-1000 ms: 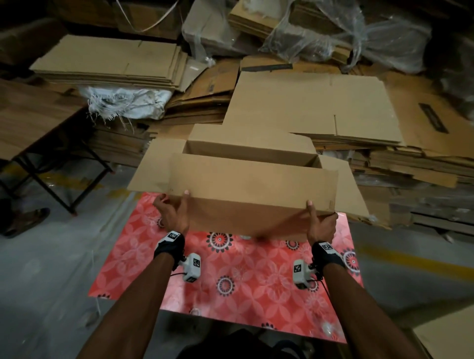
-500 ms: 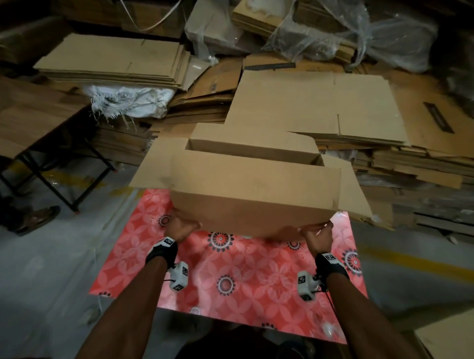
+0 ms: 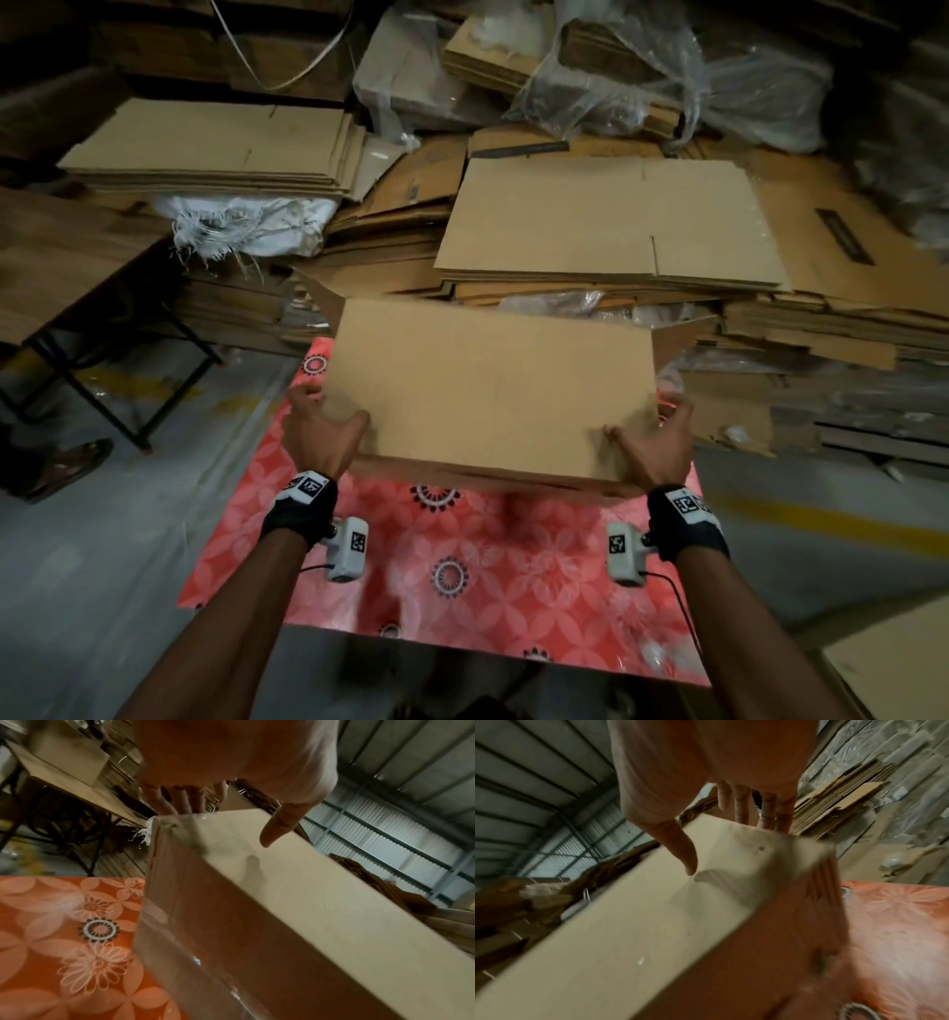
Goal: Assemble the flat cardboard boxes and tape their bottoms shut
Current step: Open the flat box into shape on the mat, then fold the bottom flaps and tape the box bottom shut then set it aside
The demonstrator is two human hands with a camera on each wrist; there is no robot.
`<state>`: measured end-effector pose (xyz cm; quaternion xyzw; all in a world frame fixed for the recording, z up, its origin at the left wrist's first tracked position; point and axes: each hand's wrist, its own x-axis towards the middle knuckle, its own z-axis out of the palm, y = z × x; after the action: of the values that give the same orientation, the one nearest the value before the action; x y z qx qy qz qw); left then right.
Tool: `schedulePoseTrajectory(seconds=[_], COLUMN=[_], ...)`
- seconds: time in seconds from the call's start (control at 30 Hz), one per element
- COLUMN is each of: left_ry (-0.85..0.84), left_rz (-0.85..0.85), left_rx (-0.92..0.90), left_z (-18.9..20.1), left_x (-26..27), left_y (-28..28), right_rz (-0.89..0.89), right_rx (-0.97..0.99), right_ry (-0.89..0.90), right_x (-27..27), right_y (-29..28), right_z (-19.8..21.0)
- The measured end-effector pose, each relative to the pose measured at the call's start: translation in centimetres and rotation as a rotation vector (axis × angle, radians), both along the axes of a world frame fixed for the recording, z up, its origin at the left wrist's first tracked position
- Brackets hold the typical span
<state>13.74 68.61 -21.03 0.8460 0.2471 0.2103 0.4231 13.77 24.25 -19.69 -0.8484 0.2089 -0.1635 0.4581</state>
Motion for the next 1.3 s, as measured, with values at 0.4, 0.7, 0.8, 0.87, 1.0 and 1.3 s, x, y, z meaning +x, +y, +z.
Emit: schedulePoseTrajectory(seconds=[0.4, 0.7, 0.8, 0.87, 1.0, 1.3], left_ry=[-0.043, 0.230, 0.230, 0.187, 0.021, -0.248], left_rz=[-0.310, -0.260, -0.242, -0.225, -0.224, -0.295], left_rx=[-0.557, -0.412, -0.420, -0.421, -0.301, -0.080], left_z=[-4.5, -11.2, -10.4, -8.6, -3.2, 11.8], left_x=[-4.5, -5.2, -5.3, -5.3, -3.3, 5.3], left_y=[2.0, 1.6, 0.9, 0.3, -0.4, -2.0], right_rz=[0.008, -0.054, -0.104, -0.163, -0.165, -0.259], right_rx=[0.212, 0.216, 0.192, 0.170, 0.192, 0.060], right_ry=[-0.077, 0.183, 0.202, 0.154, -0.039, -0.222], right_x=[-8.1, -11.8, -11.1, -10.3, -7.0, 2.4], right_y=[-1.3, 1.0, 1.0, 1.0, 0.4, -1.7], right_z=[-5.2, -10.4, -10.8, -10.1, -5.1, 9.4])
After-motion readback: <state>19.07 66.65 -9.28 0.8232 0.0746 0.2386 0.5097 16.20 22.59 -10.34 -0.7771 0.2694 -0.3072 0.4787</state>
